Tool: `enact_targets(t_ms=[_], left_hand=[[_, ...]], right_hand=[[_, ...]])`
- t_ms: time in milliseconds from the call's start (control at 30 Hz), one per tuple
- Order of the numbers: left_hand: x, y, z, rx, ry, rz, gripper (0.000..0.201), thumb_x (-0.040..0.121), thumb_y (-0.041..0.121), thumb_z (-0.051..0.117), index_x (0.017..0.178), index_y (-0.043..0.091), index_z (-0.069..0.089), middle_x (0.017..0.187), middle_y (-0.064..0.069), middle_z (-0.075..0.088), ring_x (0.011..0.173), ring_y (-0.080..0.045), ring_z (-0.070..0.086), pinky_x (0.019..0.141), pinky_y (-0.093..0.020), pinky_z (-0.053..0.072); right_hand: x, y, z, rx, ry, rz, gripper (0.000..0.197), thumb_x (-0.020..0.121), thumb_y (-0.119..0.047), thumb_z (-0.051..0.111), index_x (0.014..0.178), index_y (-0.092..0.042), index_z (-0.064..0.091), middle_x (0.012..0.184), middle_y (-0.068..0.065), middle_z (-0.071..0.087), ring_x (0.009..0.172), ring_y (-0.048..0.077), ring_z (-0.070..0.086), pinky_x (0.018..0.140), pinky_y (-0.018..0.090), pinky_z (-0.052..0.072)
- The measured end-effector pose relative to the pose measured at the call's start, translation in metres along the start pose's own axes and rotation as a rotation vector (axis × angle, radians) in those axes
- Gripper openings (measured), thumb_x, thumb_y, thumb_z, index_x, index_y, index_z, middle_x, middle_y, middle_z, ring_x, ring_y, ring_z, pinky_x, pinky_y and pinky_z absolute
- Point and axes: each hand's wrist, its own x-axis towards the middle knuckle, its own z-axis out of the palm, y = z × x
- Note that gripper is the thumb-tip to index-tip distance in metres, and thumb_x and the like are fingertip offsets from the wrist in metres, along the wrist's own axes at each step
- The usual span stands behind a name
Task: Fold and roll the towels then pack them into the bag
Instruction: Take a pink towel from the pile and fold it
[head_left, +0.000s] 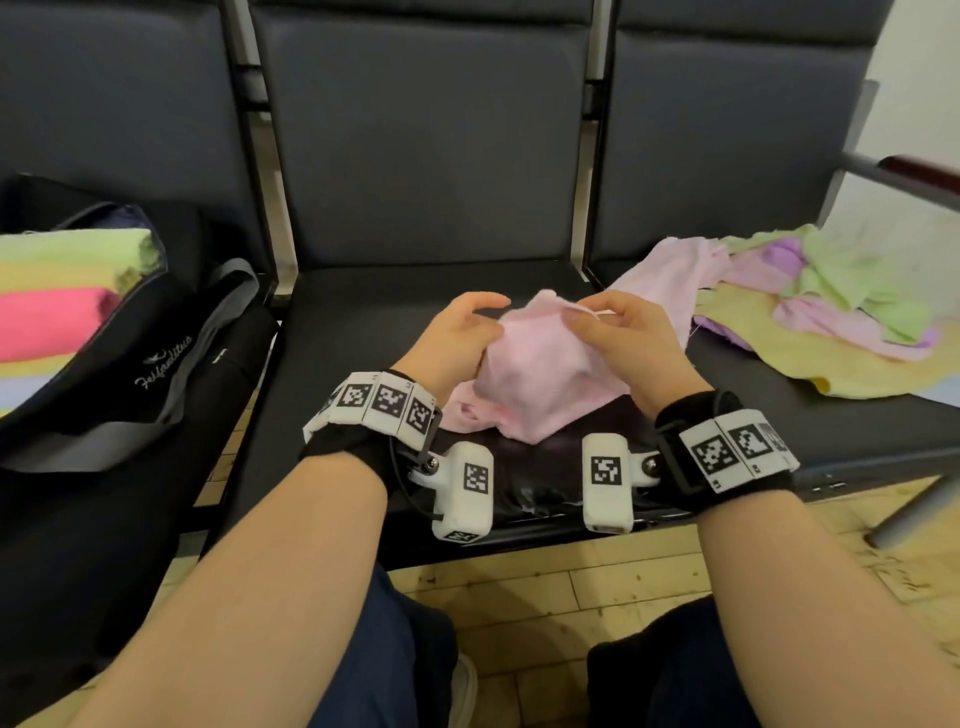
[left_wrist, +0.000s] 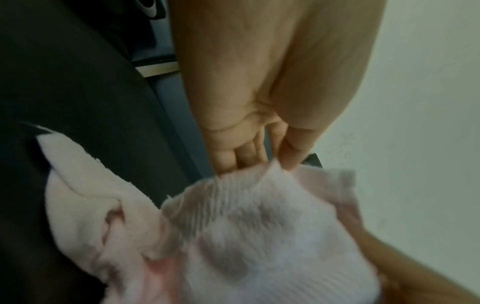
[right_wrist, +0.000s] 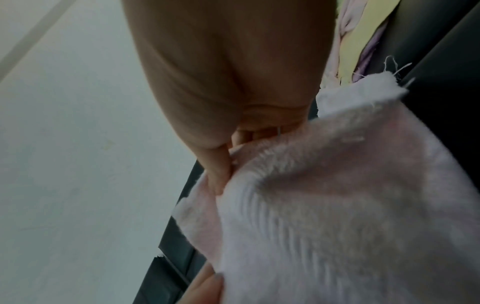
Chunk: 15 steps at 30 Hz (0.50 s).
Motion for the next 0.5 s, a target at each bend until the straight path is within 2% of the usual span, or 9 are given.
enact_targets(t_ms=[67, 133, 233, 300, 400, 500], left_hand=[[-0.004, 0.000, 0.003, 0.065, -0.111, 0.014, 0.022, 0.092, 0.014, 0.057, 0.105, 0.032, 0.059, 0.111, 0.000, 0.064, 0.103, -0.015, 0.062, 0.089, -0.035, 0.053], [-0.009, 0.002, 0.006, 0.084, -0.123, 0.062, 0.018, 0.092, 0.022, 0.062, 0.107, 0.031, 0.060, 0.116, 0.004, 0.065, 0.109, -0.011, 0.061, 0.092, -0.032, 0.052], [-0.010, 0.006, 0.004, 0.027, -0.019, 0.176, 0.014, 0.093, 0.023, 0.061, 0.104, 0.029, 0.066, 0.111, 0.002, 0.068, 0.106, -0.011, 0.063, 0.088, -0.028, 0.052], [-0.010, 0.007, 0.002, 0.048, 0.025, 0.230, 0.012, 0.092, 0.019, 0.061, 0.099, 0.024, 0.069, 0.103, 0.004, 0.070, 0.097, -0.007, 0.064, 0.082, -0.022, 0.052], [-0.007, 0.005, 0.000, 0.098, 0.070, 0.248, 0.011, 0.091, 0.014, 0.062, 0.091, 0.020, 0.071, 0.090, 0.008, 0.070, 0.079, 0.006, 0.061, 0.068, -0.010, 0.046], [-0.007, 0.004, -0.002, 0.237, 0.037, 0.270, 0.010, 0.091, 0.015, 0.062, 0.094, 0.018, 0.071, 0.090, 0.009, 0.069, 0.080, 0.005, 0.061, 0.070, -0.008, 0.045]], right_hand=[[-0.003, -0.007, -0.001, -0.017, -0.011, -0.004, 0.012, 0.092, -0.025, 0.062, 0.084, -0.017, 0.066, 0.076, -0.005, 0.063, 0.076, 0.004, 0.056, 0.073, 0.019, 0.045], [-0.004, -0.012, 0.001, -0.029, -0.071, -0.017, 0.018, 0.094, -0.026, 0.059, 0.089, -0.011, 0.067, 0.080, -0.005, 0.064, 0.080, 0.005, 0.058, 0.074, 0.020, 0.046], [-0.006, -0.014, 0.006, -0.068, -0.166, -0.040, 0.014, 0.092, -0.026, 0.063, 0.083, -0.016, 0.067, 0.071, -0.010, 0.062, 0.070, -0.002, 0.057, 0.067, 0.012, 0.042], [-0.006, -0.013, 0.009, -0.106, -0.194, -0.043, 0.013, 0.090, -0.029, 0.065, 0.082, -0.019, 0.068, 0.072, -0.010, 0.063, 0.072, 0.000, 0.058, 0.068, 0.014, 0.043], [-0.006, -0.009, 0.008, -0.126, -0.184, -0.070, 0.009, 0.088, -0.028, 0.069, 0.080, -0.022, 0.068, 0.077, -0.007, 0.067, 0.076, 0.004, 0.062, 0.070, 0.018, 0.046], [-0.005, -0.003, 0.001, -0.203, -0.186, -0.110, 0.005, 0.086, -0.024, 0.071, 0.081, -0.023, 0.068, 0.080, -0.004, 0.069, 0.081, 0.010, 0.064, 0.074, 0.020, 0.048]])
